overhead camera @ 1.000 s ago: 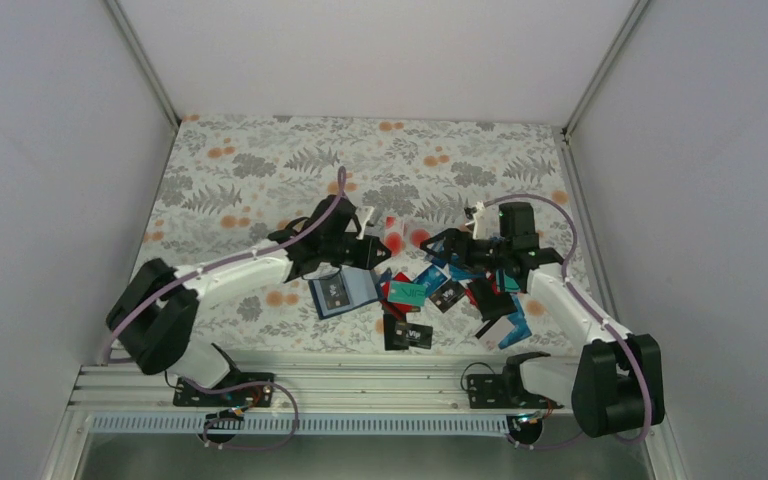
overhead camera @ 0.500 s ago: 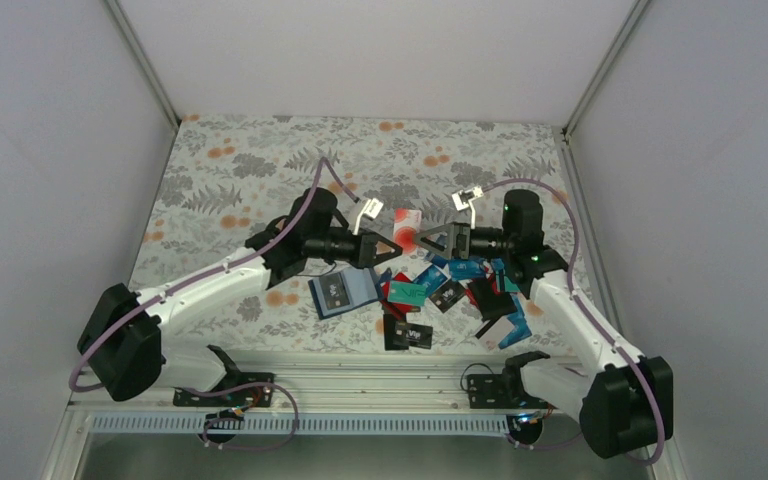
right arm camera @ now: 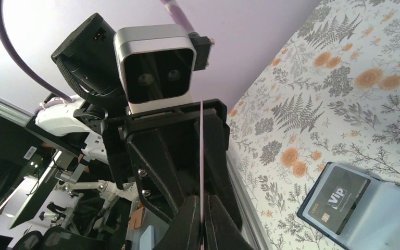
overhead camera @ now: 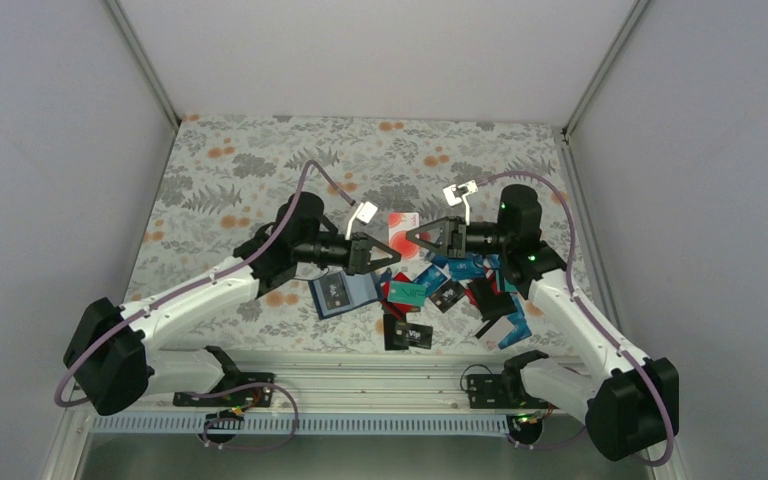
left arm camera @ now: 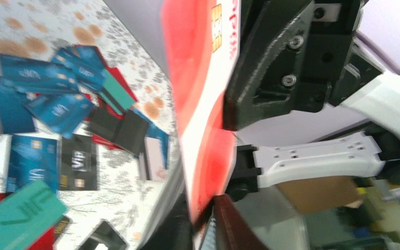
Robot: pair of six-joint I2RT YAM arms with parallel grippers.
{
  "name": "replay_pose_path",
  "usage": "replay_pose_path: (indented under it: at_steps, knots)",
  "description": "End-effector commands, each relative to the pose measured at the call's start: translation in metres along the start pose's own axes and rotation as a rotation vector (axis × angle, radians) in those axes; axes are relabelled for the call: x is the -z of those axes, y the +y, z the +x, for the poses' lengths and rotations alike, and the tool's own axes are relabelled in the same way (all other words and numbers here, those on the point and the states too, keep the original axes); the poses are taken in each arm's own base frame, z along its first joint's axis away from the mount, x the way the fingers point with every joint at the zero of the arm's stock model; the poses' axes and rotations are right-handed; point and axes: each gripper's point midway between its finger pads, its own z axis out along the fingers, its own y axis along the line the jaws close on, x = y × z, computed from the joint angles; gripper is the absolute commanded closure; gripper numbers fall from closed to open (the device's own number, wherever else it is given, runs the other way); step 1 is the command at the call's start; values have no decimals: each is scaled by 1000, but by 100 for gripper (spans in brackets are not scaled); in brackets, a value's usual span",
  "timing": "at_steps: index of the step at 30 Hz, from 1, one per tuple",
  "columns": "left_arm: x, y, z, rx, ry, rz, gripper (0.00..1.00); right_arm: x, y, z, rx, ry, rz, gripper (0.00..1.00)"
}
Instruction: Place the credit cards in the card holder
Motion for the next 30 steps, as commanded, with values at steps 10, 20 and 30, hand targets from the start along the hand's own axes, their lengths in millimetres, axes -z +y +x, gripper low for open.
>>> replay_pose_path:
  at_steps: [10, 20, 30]
  knots:
    - [44, 0, -20, -83, -158, -116, 64, -13, 31, -3, 85, 35, -77, 96]
    - [40, -10, -24, -83, -165, -47, 80, -19, 47, -1, 123, 53, -117, 96]
    - [36, -4, -14, -58, -140, -28, 98, -28, 36, -2, 108, 60, -89, 96]
